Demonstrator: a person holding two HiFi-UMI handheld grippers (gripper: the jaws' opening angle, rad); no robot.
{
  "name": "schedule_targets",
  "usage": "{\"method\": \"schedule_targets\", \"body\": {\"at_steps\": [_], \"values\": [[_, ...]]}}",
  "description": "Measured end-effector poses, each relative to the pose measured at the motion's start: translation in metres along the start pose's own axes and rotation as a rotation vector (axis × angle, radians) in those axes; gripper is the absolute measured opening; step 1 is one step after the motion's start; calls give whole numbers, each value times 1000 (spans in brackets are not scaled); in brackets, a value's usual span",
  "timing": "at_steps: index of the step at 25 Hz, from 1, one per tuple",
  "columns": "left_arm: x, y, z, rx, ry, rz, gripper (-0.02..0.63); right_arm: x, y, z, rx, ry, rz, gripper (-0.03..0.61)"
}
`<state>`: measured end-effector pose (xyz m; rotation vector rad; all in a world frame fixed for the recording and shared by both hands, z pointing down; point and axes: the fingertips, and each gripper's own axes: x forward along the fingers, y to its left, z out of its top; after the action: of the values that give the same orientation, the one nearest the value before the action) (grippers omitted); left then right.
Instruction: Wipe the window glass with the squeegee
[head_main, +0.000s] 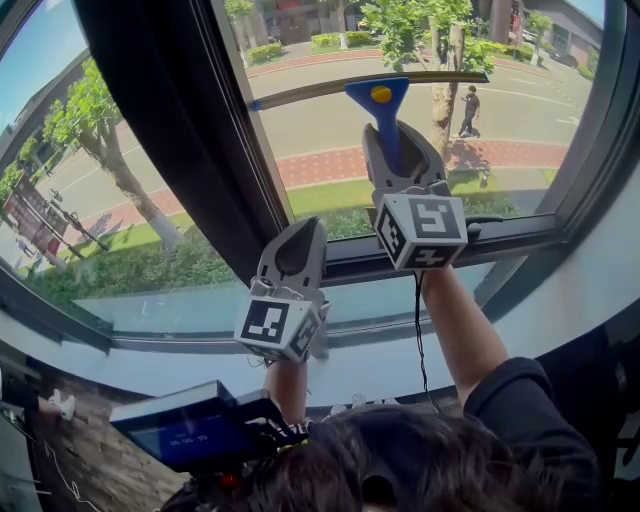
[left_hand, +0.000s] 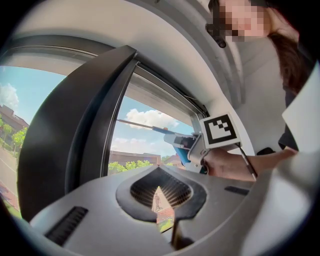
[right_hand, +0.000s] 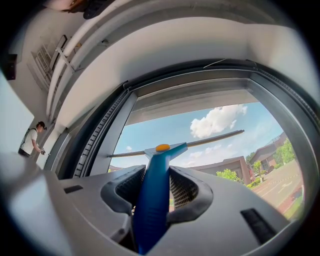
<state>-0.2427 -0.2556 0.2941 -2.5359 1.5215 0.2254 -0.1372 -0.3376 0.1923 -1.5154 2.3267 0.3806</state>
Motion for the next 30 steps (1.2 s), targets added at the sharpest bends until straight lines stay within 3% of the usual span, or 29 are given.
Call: {"method": "schedule_targets", "body": {"at_steps": [30], "values": [[-2, -4, -7, -1, 19, -17, 2, -64, 10, -126, 37, 232, -29, 143]]}}
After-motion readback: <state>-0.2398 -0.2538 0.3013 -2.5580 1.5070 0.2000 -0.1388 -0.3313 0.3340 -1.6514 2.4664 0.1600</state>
